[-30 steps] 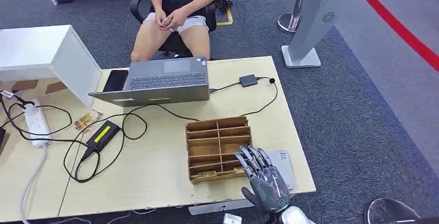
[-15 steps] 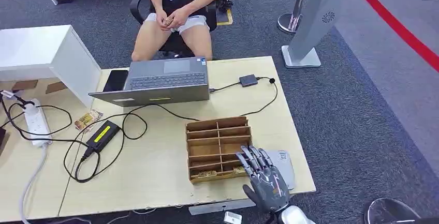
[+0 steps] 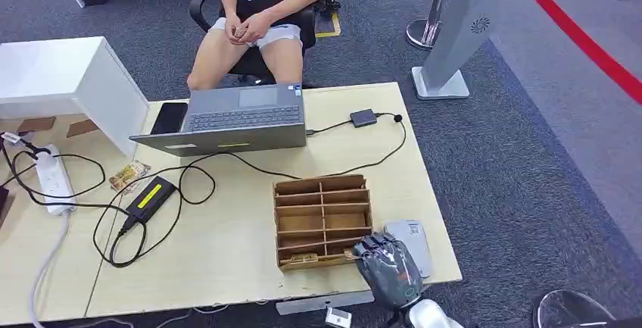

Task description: Pass the card to the sensor for recognition and then transmit it.

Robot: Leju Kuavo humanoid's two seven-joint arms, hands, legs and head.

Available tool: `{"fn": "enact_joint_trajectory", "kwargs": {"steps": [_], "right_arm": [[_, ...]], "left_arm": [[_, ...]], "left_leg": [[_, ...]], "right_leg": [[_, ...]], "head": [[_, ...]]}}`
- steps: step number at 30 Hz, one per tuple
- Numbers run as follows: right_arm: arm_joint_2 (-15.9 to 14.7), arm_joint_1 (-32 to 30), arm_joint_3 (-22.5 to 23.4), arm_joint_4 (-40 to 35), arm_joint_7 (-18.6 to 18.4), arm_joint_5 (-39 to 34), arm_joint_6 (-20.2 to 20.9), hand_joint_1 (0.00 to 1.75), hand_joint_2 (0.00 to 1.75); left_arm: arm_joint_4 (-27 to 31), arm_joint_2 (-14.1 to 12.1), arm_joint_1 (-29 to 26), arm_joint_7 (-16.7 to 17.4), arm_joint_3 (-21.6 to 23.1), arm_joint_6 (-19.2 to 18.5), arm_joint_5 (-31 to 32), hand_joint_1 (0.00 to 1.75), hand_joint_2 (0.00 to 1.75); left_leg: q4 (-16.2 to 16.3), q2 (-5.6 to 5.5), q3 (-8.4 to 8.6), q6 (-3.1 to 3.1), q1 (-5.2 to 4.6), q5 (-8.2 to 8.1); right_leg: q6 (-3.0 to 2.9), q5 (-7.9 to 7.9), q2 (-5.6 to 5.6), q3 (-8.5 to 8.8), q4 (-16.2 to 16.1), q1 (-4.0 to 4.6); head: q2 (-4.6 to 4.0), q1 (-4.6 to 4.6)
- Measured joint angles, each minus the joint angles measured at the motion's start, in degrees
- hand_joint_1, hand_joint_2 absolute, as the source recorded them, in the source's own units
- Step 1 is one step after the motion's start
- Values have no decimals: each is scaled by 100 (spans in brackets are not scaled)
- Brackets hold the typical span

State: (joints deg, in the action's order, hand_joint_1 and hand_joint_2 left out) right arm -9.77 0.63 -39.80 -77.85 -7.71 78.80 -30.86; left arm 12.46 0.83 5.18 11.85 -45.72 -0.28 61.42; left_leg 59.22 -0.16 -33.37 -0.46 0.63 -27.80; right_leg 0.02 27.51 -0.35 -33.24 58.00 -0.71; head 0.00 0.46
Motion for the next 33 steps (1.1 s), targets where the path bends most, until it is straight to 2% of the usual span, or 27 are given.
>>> {"fn": "enact_joint_trajectory", "kwargs": {"steps": [3,5,9,13,15,16,17,19,21,23,26,33], "right_arm": [[-4,0,0,0,-178,529,-143,175,175],[-43,13,-6,0,-387,985,-393,175,175],[-212,144,-85,-72,-851,998,-610,175,175],[-512,301,-109,-494,-1026,998,-623,175,175],[-651,339,0,-858,-876,998,-625,175,175],[-664,323,73,-1019,-703,998,-625,175,175],[-653,271,235,-1277,-363,998,-625,175,175],[-540,158,527,-1703,116,989,-625,175,175],[-373,133,696,-2040,290,888,-625,175,175],[-212,193,756,-2271,484,481,-625,175,175],[-74,470,767,-2280,612,-173,-595,175,175],[-74,470,767,-2280,612,-173,-595,175,175]], "left_arm": [[0,0,7,0,0,0,26,0,175],[0,0,17,0,0,0,48,0,175],[0,0,38,0,0,2,79,0,175],[0,0,36,0,-2,2,103,0,175],[0,0,35,-4,0,2,140,0,175],[0,0,29,-17,-2,4,149,0,175],[0,0,22,-33,-2,7,155,0,175],[0,0,9,-52,-2,11,168,0,175],[0,2,7,-57,-2,11,184,0,175],[0,7,11,-72,-2,4,212,0,175],[0,22,15,-72,-2,-13,287,0,175],[0,22,15,-72,-2,-13,287,0,175]], "left_leg": [[0,0,0,0,0,0],[0,0,-1,0,-1,0],[0,0,-1,1,-1,0],[2,3,0,1,-2,1],[3,3,1,1,-2,1],[4,2,1,1,-2,1],[3,0,0,1,-3,1],[3,0,-1,1,0,1],[1,5,0,1,0,0],[-1,6,0,0,1,1],[-3,10,0,-6,1,5],[-3,10,0,-6,1,5]], "right_leg": [[0,0,0,0,0,0],[0,0,0,0,0,0],[1,-1,-1,0,0,-1],[1,-6,1,1,0,-2],[1,-6,1,1,-1,-3],[1,-6,0,1,0,-3],[1,-6,-1,1,0,-3],[1,-6,-1,0,0,-1],[0,-6,6,-2,1,-1],[0,-5,6,-2,3,0],[0,-6,10,-2,5,0],[0,-6,10,-2,5,0]], "head": [[0,0],[0,-2],[2,0],[2,0],[0,2],[0,0],[0,0],[2,2],[0,-2],[0,-2],[0,0],[0,0]]}}
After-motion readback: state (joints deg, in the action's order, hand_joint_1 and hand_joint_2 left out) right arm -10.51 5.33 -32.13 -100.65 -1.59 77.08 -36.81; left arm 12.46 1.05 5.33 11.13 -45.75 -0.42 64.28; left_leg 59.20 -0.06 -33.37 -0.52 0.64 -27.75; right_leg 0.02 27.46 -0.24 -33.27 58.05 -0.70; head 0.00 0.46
